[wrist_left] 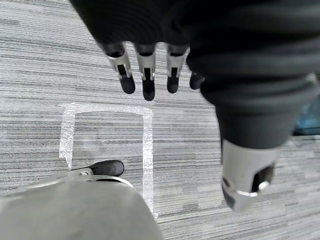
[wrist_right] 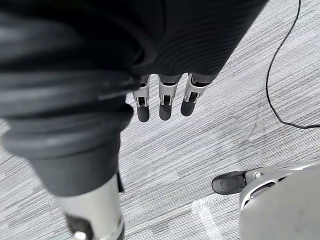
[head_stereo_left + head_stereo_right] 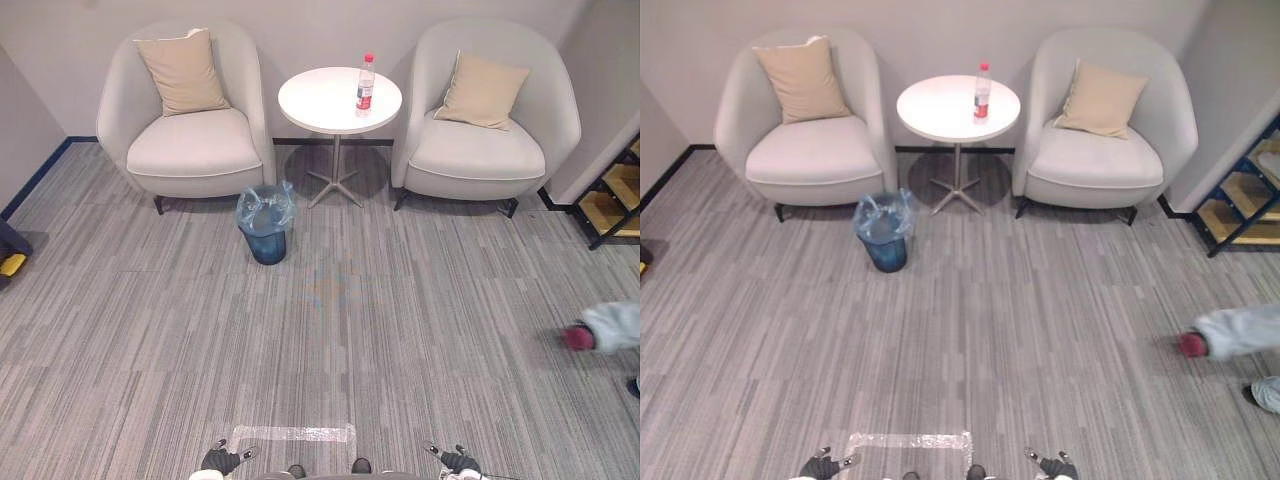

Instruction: Gather rubbish on tea table into small bin, then transfer packed bag to large trash can.

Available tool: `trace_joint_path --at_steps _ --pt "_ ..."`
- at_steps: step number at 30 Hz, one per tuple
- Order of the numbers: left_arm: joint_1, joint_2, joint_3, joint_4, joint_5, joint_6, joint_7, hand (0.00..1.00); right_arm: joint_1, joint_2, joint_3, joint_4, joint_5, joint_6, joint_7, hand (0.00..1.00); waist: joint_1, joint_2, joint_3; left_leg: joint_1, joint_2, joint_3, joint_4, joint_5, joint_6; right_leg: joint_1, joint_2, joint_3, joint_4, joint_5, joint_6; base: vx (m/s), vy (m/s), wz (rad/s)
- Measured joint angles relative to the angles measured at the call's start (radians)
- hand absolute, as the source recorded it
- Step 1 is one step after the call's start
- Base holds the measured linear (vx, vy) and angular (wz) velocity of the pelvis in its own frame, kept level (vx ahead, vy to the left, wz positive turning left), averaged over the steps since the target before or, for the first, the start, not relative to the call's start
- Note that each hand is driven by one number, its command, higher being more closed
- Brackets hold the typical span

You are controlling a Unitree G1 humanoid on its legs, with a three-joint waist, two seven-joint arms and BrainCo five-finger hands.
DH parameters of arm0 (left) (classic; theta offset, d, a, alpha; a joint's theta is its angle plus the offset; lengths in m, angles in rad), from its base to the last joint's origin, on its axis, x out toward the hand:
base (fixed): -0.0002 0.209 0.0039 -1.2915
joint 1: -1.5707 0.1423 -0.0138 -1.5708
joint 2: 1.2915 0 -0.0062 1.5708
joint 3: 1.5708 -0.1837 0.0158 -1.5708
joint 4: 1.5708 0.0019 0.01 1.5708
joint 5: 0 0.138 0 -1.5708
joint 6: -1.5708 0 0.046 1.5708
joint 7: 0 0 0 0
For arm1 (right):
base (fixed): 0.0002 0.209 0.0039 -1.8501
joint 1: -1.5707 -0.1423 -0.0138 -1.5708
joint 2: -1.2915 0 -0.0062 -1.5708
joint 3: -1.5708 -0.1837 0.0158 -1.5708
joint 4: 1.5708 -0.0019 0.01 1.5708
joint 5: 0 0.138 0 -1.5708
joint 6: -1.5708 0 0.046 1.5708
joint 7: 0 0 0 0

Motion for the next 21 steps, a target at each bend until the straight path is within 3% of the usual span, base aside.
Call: trace_joint_path --at_steps 21 --pt "-0.002 0.014 -0.038 0.006 0.012 -0.004 0.0 0.0 0.0 0.02 0.02 -0.002 0.037 -0.014 0.001 0.0 -0.001 -0.01 0.002 0.008 0.002 0.004 -0.006 0.0 0.0 0.008 0.004 0.008 -0.011 0.003 -0.003 -0.01 -0.006 0.0"
